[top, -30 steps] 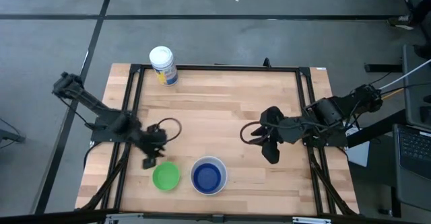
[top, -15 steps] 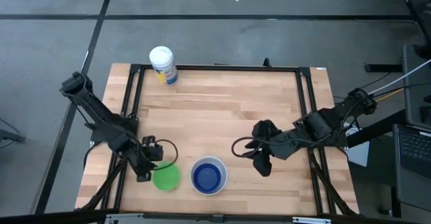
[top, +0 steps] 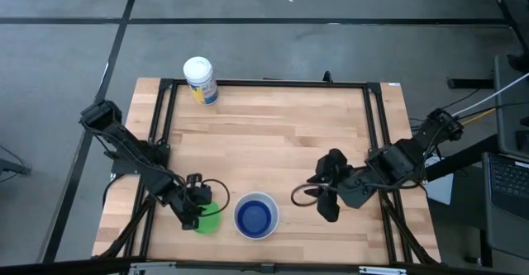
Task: Nest bowls inside each other
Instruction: Stack the green bowl on top of the blue bowl
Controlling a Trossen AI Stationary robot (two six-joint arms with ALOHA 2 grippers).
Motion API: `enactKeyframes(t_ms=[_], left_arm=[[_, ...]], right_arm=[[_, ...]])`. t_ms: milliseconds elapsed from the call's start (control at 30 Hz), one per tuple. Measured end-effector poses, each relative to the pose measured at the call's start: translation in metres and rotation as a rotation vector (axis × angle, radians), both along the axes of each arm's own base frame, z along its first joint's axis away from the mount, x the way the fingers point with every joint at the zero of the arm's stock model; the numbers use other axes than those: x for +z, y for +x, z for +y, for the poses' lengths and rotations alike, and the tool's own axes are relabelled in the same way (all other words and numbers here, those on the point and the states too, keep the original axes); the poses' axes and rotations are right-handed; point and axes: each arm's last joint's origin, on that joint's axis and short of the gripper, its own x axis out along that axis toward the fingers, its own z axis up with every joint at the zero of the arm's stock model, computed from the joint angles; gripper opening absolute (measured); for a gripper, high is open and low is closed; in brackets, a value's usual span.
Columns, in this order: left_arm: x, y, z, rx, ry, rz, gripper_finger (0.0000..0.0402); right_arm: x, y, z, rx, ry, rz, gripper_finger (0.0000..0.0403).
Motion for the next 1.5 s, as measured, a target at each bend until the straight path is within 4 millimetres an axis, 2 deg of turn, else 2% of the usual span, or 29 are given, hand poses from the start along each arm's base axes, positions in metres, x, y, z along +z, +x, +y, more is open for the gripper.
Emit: enactKeyframes(t_ms=[133, 267, 567, 800, 967, 1100, 1300, 1500], left_arm=[[-0.002, 0.006, 0.004, 0.021, 0.040, -0.035, 0.0116], [0.005, 0.012, 0.007, 0.023, 0.036, -0.104, 0.0116], [0.004, 0.014, 0.012, -0.021, 0.026, -0.061, 0.0116], [0.000, 0.010, 0.011, -0.064, 0.034, -0.026, 0.0116], [0.000, 0.010, 0.012, -0.093, 0.056, -0.022, 0.0116], [-0.005, 0.010, 0.012, -0.105, 0.077, -0.005, 0.0116], [-0.007, 0.013, 0.013, -0.111, 0.050, 0.016, 0.0116], [0.010, 0.011, 0.015, -0.098, 0.026, -0.044, 0.0116]], right_arm=[[0.002, -0.006, 0.000, -0.013, -0.070, -0.024, 0.0159], [0.009, -0.012, -0.004, -0.006, -0.090, -0.059, 0.0170], [0.015, -0.025, 0.003, -0.042, -0.279, -0.157, 0.0205], [-0.003, -0.031, 0.010, -0.114, -0.314, -0.175, 0.0211], [-0.019, -0.041, 0.002, -0.155, -0.305, -0.161, 0.0203], [-0.027, -0.057, -0.009, -0.196, -0.292, -0.222, 0.0197], [-0.023, -0.073, -0.021, -0.200, -0.203, -0.351, 0.0184], [-0.020, -0.075, -0.022, -0.169, -0.207, -0.373, 0.0168]])
